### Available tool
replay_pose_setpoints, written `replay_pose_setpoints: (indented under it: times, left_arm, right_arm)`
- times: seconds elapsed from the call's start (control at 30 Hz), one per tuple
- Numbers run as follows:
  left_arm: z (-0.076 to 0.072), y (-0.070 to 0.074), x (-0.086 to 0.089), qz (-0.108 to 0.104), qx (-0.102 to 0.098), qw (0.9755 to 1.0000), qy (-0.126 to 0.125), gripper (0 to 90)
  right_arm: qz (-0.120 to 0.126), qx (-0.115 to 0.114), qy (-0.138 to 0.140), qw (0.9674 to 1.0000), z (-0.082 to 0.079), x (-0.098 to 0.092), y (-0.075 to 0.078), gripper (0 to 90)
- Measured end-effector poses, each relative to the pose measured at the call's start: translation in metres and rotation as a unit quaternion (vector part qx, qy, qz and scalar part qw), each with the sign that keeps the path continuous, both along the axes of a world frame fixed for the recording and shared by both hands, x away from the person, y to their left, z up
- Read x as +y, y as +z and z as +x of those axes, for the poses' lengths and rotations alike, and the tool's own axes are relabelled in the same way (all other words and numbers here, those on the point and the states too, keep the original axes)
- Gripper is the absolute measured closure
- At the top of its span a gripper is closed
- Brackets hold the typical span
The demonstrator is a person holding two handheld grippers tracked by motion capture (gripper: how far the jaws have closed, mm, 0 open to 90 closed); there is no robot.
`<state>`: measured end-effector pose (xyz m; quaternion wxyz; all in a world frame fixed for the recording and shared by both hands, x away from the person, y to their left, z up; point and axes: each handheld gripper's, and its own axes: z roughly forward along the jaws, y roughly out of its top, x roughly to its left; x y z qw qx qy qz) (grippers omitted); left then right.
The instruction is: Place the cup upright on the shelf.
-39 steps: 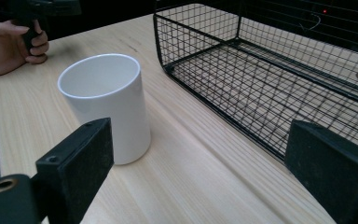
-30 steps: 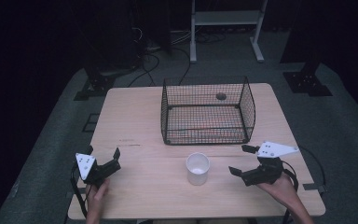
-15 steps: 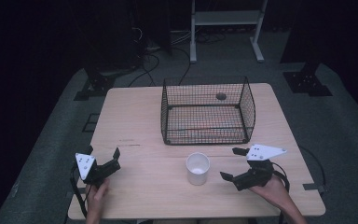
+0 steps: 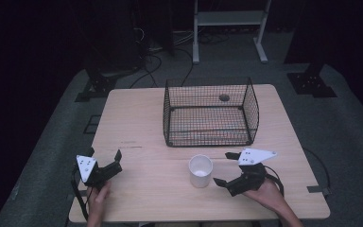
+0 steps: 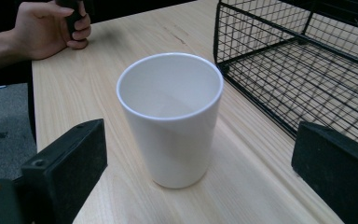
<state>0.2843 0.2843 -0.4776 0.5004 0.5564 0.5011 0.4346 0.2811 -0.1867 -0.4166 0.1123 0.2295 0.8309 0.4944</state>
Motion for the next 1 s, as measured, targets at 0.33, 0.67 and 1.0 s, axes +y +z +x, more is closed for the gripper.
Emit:
replay_pose_setpoints:
  times: [0.33,0.67,1.0]
  left_arm:
    - [0.000,0.000,0.000,0.000,0.000,1.0000,0.000,0.0]
    - [0.000,0.000,0.000,0.000,0.000,1.0000,0.000,0.0]
    - [0.000,0.000,0.000,0.000,0.000,1.0000,-0.001,0.0]
  right_arm:
    - [-0.003,0.003,0.017,0.9998,0.003,0.016,-0.002,2.8]
    - [-0.005,0.012,0.028,0.9995,0.006,0.027,-0.007,2.8]
    - [-0.015,0.015,0.038,0.9990,0.011,0.040,-0.010,2.8]
